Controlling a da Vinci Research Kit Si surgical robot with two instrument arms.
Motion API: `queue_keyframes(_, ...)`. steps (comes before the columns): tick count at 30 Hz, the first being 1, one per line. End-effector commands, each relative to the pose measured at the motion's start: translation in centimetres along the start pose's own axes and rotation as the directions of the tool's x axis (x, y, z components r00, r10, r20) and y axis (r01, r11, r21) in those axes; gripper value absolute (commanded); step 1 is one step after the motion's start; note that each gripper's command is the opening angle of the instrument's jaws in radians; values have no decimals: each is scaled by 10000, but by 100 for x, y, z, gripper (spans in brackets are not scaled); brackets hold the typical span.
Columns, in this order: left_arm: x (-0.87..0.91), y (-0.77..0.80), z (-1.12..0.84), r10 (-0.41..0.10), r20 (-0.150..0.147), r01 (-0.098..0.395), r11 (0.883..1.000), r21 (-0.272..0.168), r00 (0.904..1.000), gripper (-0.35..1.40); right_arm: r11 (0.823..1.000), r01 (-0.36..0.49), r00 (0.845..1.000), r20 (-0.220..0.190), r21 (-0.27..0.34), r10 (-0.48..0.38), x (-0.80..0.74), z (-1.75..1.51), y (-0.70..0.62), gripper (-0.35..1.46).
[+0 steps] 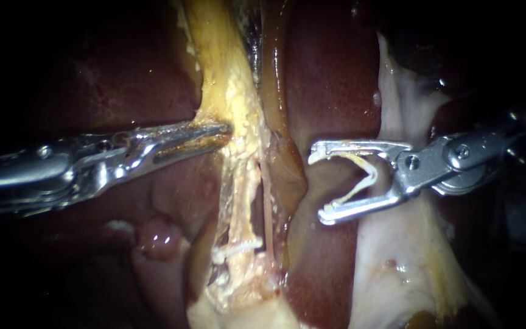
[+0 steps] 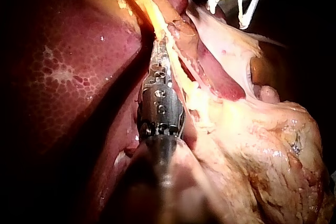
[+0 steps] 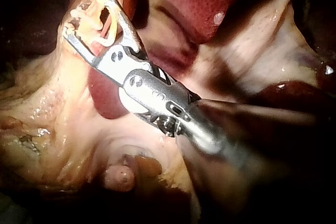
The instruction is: Clipping second clip left tube
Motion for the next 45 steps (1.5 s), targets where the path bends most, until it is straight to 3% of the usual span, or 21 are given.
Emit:
queue_keyframes(1,0,0,-1,3,-1,-3,10000,9,10000,-35,9990,-435,9991,-21,64,435,-2,1,-3,59)
queue_keyframes(3,-2,-1,-5,-7,-10,7,10000,24,10000,-35,9943,-1055,9944,10,177,1055,-5,5,-5,59)
queue_keyframes(7,-14,-5,-20,-70,-60,70,9999,122,10000,-35,9712,-2345,9685,955,410,2298,-18,21,-10,58)
queue_keyframes(10,-26,-9,-35,-133,-76,133,9999,31,9999,-35,9523,-3019,9461,1368,436,2937,-31,35,-10,58)
queue_keyframes(13,-36,-15,-50,-134,-128,134,9999,-17,9998,-35,9386,-3416,9261,1881,491,3272,-46,50,-9,56)
queue_keyframes(17,-48,-22,-66,-22,74,22,10000,36,10000,-35,9136,-4030,8950,2320,544,3810,-67,71,-9,56)
queue_keyframes(24,-61,-34,-87,79,305,-81,9999,64,9995,-35,8976,-4372,8717,2717,557,4077,-99,102,-3,56)
queue_keyframes(36,-67,-52,-97,177,418,-181,9998,76,9990,-35,8987,-4362,8697,2783,466,4077,-113,119,17,55)
queue_keyframes(45,-67,-51,-96,182,417,-186,9998,85,9990,-35,8886,-4292,8917,2320,1616,3886,-104,136,8,53)
